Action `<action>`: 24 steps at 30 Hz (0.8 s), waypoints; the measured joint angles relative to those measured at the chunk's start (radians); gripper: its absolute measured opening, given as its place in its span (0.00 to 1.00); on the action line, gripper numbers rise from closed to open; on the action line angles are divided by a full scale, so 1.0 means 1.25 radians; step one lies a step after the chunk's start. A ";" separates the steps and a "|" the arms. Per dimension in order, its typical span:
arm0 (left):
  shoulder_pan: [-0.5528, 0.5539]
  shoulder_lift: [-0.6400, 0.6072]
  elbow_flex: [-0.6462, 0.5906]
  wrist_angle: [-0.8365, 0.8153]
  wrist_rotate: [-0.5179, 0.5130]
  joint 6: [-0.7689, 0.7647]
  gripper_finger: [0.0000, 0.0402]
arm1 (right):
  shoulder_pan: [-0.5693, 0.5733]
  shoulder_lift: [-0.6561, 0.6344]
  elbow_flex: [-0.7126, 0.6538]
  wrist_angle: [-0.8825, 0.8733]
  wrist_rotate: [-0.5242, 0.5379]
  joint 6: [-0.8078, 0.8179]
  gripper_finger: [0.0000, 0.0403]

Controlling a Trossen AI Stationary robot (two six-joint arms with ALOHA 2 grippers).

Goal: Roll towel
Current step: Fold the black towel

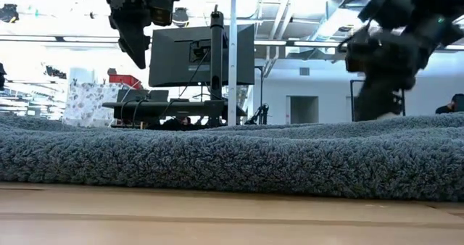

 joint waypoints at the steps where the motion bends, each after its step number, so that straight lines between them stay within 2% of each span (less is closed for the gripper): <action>1: 0.000 0.000 0.000 0.001 0.000 0.003 0.39 | -0.004 0.020 0.000 -0.005 -0.001 -0.025 0.56; 7: 0.000 0.000 0.000 0.002 0.000 0.013 0.39 | -0.019 0.112 0.000 -0.005 -0.020 -0.059 0.56; 13: 0.000 0.000 0.000 0.002 -0.001 0.032 0.39 | -0.016 0.129 0.000 0.020 -0.163 -0.051 0.54; 17: 0.000 0.000 0.000 0.002 -0.001 0.046 0.39 | -0.019 0.103 0.000 0.034 -0.176 -0.037 0.47; 24: 0.000 0.000 0.000 0.002 -0.002 0.045 0.39 | -0.037 0.070 0.000 0.011 -0.175 -0.037 0.28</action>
